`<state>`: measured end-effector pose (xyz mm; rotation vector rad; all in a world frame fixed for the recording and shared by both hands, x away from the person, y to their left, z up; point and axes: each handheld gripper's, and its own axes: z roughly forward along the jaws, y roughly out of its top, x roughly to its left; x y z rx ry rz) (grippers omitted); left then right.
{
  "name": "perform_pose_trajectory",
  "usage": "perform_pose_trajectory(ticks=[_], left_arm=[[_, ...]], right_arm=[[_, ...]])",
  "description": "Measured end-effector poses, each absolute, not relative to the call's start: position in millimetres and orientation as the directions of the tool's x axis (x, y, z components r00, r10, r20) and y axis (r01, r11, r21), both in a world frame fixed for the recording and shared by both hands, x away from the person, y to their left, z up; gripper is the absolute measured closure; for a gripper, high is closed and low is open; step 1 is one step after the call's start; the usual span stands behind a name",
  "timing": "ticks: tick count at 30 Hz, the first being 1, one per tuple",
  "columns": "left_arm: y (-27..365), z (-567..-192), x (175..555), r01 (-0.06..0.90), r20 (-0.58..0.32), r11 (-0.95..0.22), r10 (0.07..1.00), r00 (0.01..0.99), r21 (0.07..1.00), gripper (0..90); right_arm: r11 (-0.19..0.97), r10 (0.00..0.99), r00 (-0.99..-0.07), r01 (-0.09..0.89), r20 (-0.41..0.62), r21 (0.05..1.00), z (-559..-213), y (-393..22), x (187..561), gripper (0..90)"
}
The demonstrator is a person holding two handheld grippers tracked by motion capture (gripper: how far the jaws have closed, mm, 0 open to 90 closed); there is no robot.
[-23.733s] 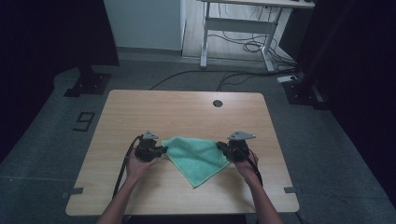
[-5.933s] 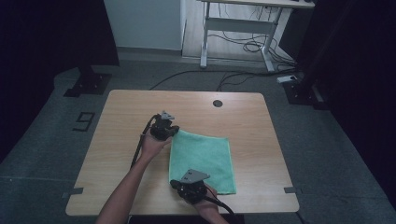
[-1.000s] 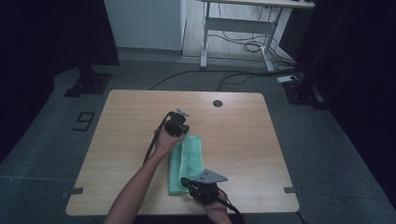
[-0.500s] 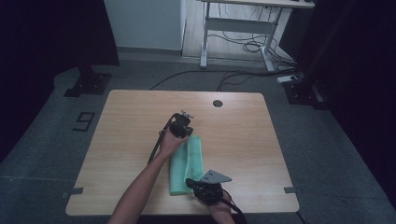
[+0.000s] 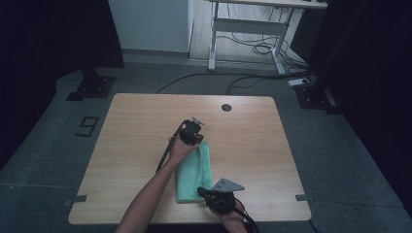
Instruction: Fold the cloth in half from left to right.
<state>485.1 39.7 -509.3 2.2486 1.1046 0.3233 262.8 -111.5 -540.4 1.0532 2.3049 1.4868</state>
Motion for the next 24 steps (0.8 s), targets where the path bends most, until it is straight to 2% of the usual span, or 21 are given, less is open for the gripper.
perform_pose_trajectory(ticks=[16,24], left_arm=[[32,-512,485,0.632,-0.050,-0.468,0.778,0.626,0.618,87.3],[28,-510,484,0.615,-0.045,-0.468,0.772,0.634,0.634,85.0]], right_arm=[[0.254,0.664,-0.720,0.472,0.204,0.844,-545,-120,262,87.4],[0.270,0.676,-0.708,0.497,0.205,0.825,-550,-128,262,82.1]])
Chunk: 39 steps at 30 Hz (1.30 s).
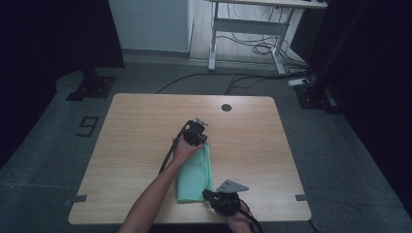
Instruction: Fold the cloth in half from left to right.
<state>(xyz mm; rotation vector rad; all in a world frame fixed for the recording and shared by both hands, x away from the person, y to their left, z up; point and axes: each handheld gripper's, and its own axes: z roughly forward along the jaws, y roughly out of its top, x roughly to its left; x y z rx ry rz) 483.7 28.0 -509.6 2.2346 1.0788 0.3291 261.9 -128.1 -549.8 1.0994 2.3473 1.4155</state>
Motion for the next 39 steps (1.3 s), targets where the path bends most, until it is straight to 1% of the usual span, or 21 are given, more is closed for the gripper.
perform_pose_trajectory(ticks=[4,6,11,12,17,24,26,29,30,32,34,36,37,39], left_arm=[[30,-504,482,0.605,-0.049,-0.463,0.767,0.639,0.648,79.7],[32,-501,481,0.600,-0.049,-0.460,0.766,0.641,0.654,75.0],[39,-492,477,0.586,-0.049,-0.455,0.761,0.647,0.670,70.3],[42,-489,475,0.582,-0.051,-0.452,0.759,0.649,0.675,69.5],[49,-486,470,0.577,-0.054,-0.444,0.759,0.648,0.685,67.6],[62,-490,459,0.581,-0.068,-0.443,0.753,0.654,0.683,66.9],[64,-491,458,0.582,-0.067,-0.444,0.754,0.653,0.681,66.9],[68,-497,457,0.595,-0.073,-0.451,0.754,0.653,0.665,66.9],[68,-497,457,0.595,-0.073,-0.451,0.754,0.653,0.665,66.8],[70,-498,456,0.596,-0.075,-0.453,0.753,0.654,0.663,66.8],[70,-499,455,0.595,-0.073,-0.455,0.752,0.655,0.663,66.8],[71,-499,455,0.595,-0.072,-0.455,0.752,0.655,0.663,66.8],[71,-499,455,0.595,-0.072,-0.455,0.752,0.655,0.663,66.9],[70,-499,455,0.592,-0.071,-0.457,0.750,0.658,0.663,66.9]], right_arm=[[0.270,0.686,-0.699,0.502,0.202,0.821,-551,-133,260,80.1],[0.269,0.688,-0.696,0.507,0.205,0.819,-551,-137,260,79.5],[0.259,0.699,-0.683,0.520,0.213,0.814,-552,-146,259,77.8],[0.252,0.705,-0.675,0.525,0.218,0.813,-552,-150,259,76.2],[0.239,0.709,-0.670,0.521,0.220,0.820,-549,-153,258,73.4],[0.238,0.709,-0.668,0.529,0.227,0.815,-548,-142,266,66.3],[0.245,0.707,-0.671,0.528,0.222,0.813,-548,-139,266,65.6],[0.286,0.709,-0.677,0.531,0.196,0.798,-551,-131,267,65.3],[0.289,0.713,-0.673,0.537,0.196,0.792,-552,-130,267,67.4],[0.297,0.717,-0.672,0.538,0.188,0.789,-553,-130,268,75.4],[0.301,0.720,-0.670,0.537,0.182,0.788,-554,-131,268,81.0],[0.298,0.722,-0.667,0.541,0.185,0.787,-554,-132,267,85.1],[0.298,0.722,-0.667,0.541,0.185,0.787,-554,-132,267,85.1],[0.294,0.721,-0.667,0.537,0.185,0.791,-553,-135,266,88.2]])
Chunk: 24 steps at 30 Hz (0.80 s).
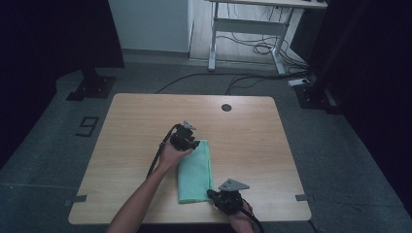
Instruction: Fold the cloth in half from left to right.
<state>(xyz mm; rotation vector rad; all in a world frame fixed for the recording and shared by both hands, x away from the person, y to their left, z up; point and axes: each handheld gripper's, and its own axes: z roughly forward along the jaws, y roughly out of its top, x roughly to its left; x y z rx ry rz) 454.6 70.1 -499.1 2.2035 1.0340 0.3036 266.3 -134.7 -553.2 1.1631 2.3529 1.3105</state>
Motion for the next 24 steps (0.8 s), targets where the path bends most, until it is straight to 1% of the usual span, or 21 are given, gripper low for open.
perform_pose_trajectory(ticks=[7,12,13,14,17,18,19,20,23,24], left_arm=[[66,-501,452,0.587,-0.067,-0.469,0.741,0.668,0.660,67.0],[65,-504,451,0.586,-0.066,-0.474,0.738,0.671,0.658,67.0],[65,-505,450,0.586,-0.065,-0.477,0.737,0.673,0.655,67.0],[65,-506,450,0.587,-0.066,-0.475,0.738,0.671,0.656,66.9],[66,-508,449,0.589,-0.065,-0.474,0.741,0.668,0.654,66.9],[66,-508,449,0.589,-0.065,-0.474,0.741,0.668,0.654,66.9],[67,-508,449,0.589,-0.063,-0.474,0.742,0.667,0.654,66.9],[70,-507,449,0.590,-0.065,-0.468,0.745,0.664,0.658,66.9],[76,-503,445,0.586,-0.065,-0.461,0.747,0.662,0.667,66.7],[76,-503,445,0.586,-0.065,-0.461,0.747,0.662,0.667,66.4]], right_arm=[[0.254,0.728,-0.659,0.518,0.191,0.817,-548,-141,262,89.0],[0.227,0.733,-0.645,0.529,0.214,0.818,-546,-149,261,88.4],[0.228,0.734,-0.643,0.534,0.216,0.814,-547,-151,262,87.0],[0.230,0.737,-0.641,0.536,0.215,0.812,-548,-151,263,82.9],[0.251,0.743,-0.637,0.548,0.204,0.798,-553,-153,264,78.2],[0.252,0.746,-0.633,0.555,0.206,0.793,-554,-154,264,75.1],[0.252,0.746,-0.633,0.555,0.206,0.793,-554,-154,264,75.1],[0.250,0.752,-0.627,0.557,0.203,0.792,-554,-154,265,70.3],[0.274,0.751,-0.635,0.549,0.181,0.790,-553,-150,268,70.2],[0.282,0.751,-0.636,0.551,0.176,0.785,-553,-149,270,72.6]])
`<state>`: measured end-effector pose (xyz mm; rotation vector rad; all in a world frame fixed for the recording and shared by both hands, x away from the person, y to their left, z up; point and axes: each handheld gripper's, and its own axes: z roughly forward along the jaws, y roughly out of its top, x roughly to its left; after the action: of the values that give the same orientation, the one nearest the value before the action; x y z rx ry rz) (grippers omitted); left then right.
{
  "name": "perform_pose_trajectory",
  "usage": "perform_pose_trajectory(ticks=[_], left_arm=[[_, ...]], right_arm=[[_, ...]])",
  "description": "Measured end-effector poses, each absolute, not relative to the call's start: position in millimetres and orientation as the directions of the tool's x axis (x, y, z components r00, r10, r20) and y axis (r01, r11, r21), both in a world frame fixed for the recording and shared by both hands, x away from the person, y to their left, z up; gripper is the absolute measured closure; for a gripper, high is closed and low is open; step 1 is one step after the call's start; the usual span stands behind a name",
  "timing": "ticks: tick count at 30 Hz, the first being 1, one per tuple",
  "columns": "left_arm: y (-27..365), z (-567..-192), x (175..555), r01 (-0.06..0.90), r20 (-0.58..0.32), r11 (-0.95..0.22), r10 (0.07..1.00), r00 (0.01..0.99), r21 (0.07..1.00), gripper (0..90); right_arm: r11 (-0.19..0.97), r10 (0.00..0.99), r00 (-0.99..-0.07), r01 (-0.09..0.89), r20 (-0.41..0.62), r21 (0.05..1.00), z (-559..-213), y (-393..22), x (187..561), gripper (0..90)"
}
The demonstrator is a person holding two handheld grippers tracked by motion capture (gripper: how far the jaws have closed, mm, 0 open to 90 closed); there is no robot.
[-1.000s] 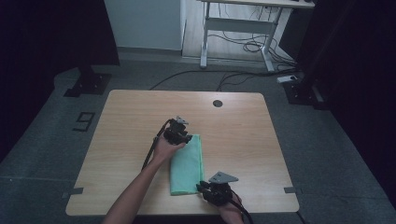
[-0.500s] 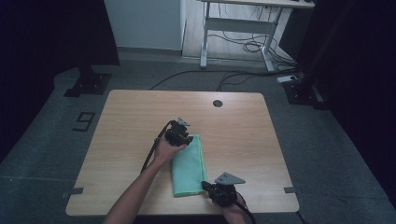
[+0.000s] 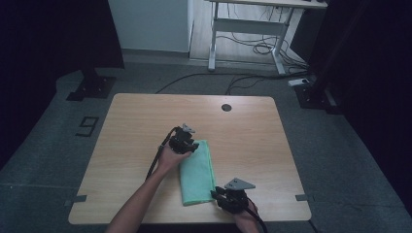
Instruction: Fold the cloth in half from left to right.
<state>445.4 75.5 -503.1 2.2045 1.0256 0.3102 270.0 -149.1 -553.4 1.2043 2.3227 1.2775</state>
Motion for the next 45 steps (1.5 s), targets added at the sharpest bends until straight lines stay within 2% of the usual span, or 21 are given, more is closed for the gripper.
perform_pose_trajectory(ticks=[3,12,20,37,42,45], left_arm=[[89,-499,438,0.585,-0.063,-0.454,0.752,0.656,0.672,66.1],[101,-512,426,0.596,-0.039,-0.496,0.747,0.664,0.631,65.1],[92,-530,431,0.605,-0.046,-0.504,0.744,0.667,0.616,65.7],[72,-533,434,0.573,-0.040,-0.518,0.718,0.695,0.635,67.0],[67,-532,433,0.560,-0.029,-0.539,0.704,0.710,0.630,66.9],[72,-529,432,0.565,-0.039,-0.523,0.711,0.702,0.638,64.8]], right_arm=[[0.285,0.758,-0.630,0.554,0.170,0.783,-554,-149,272,77.2],[0.291,0.767,-0.624,0.543,0.147,0.788,-555,-149,268,76.5],[0.293,0.766,-0.627,0.535,0.141,0.792,-556,-154,265,77.3],[0.300,0.772,-0.622,0.535,0.128,0.790,-555,-160,251,80.4],[0.290,0.768,-0.624,0.540,0.144,0.790,-556,-162,246,78.4],[0.281,0.762,-0.627,0.545,0.162,0.790,-555,-163,250,73.5]])
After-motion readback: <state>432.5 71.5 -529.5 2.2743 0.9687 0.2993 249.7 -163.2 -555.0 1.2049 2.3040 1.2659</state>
